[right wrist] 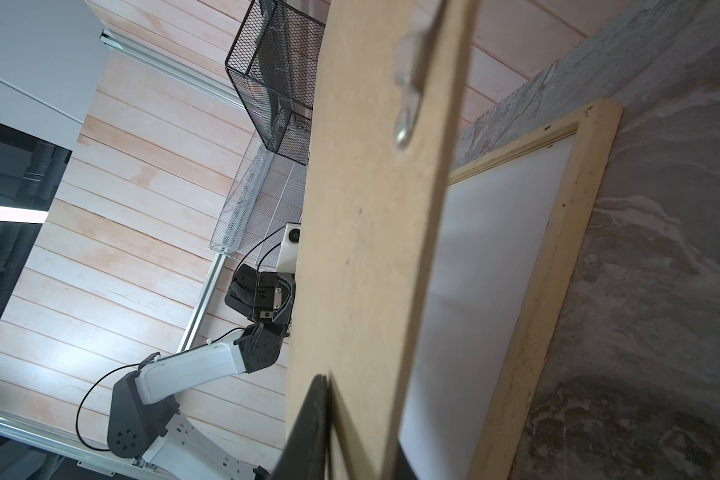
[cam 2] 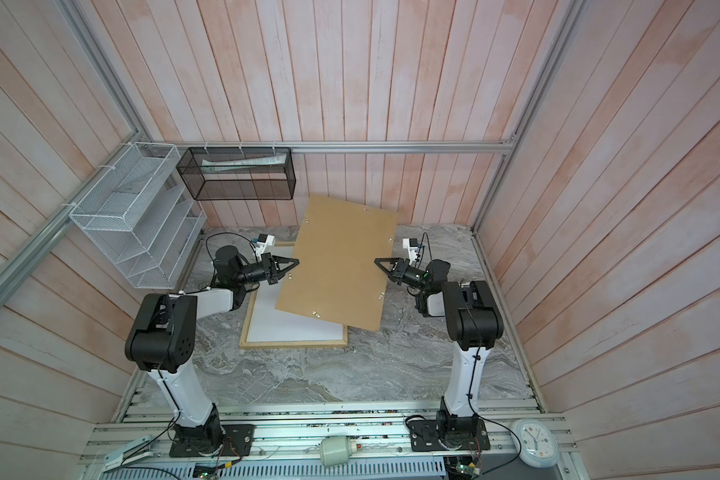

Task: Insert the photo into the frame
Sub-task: 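Lift the backing board upright with the left gripper while right grips its far edge, then carry the raised board over the frame with both grippers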

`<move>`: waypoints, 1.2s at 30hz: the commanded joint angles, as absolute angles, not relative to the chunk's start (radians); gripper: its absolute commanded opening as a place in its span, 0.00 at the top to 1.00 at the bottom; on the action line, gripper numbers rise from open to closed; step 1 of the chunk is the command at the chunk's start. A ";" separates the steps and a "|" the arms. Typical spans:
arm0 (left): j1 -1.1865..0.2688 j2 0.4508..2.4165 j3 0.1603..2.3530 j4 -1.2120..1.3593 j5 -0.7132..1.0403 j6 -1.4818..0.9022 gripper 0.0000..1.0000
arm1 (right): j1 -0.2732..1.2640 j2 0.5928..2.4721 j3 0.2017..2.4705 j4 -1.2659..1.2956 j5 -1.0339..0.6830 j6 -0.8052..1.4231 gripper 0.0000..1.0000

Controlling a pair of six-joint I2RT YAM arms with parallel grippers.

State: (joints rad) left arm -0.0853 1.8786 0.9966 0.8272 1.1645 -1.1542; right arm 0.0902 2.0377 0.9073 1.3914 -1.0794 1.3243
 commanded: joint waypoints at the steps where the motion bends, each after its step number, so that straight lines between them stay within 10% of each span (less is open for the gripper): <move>1: -0.098 1.895 1.019 0.880 1.192 -1.152 1.00 | 0.130 2.040 0.946 1.455 -1.122 1.310 0.83; 25: -0.082 1.904 1.012 0.886 1.195 -1.155 0.99 | 0.143 2.035 0.965 1.454 -1.138 1.322 0.89; 36: -0.069 1.892 1.023 0.801 1.182 -1.095 0.71 | 0.141 2.027 0.977 1.456 -1.132 1.349 0.96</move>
